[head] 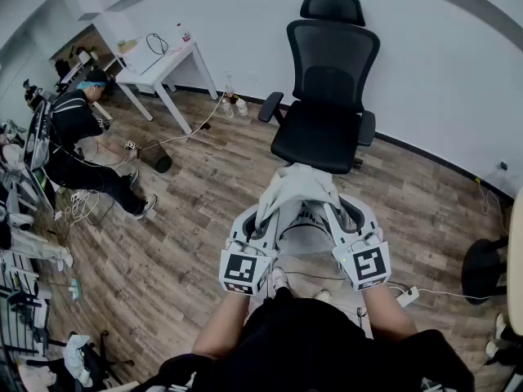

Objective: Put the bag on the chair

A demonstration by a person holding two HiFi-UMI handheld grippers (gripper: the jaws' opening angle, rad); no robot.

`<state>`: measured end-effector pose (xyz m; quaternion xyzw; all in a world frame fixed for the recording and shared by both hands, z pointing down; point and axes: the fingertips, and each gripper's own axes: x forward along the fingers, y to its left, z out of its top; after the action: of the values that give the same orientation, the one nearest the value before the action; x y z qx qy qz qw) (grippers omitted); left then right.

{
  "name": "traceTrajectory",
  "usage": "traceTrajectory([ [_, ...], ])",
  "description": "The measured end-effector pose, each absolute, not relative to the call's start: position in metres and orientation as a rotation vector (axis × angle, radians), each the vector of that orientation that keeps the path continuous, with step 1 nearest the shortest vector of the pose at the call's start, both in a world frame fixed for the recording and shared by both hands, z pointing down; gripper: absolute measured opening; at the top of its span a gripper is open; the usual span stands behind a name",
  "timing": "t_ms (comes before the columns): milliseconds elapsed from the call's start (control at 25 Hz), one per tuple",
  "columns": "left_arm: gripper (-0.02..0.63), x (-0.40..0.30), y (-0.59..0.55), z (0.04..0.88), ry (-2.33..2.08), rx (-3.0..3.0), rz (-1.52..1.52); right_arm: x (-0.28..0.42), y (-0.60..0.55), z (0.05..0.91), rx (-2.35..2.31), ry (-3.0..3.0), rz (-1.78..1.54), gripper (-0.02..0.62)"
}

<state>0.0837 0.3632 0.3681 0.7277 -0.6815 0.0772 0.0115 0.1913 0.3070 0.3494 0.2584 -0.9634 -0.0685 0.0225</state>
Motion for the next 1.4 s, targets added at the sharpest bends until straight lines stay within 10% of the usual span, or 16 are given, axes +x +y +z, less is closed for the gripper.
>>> traceTrajectory([
  [1400, 0.066, -0.041, 0.314, 0.351, -1.969, 2.493, 0.141, 0.072, 0.273, 0.329, 1.018, -2.935, -0.247, 0.083],
])
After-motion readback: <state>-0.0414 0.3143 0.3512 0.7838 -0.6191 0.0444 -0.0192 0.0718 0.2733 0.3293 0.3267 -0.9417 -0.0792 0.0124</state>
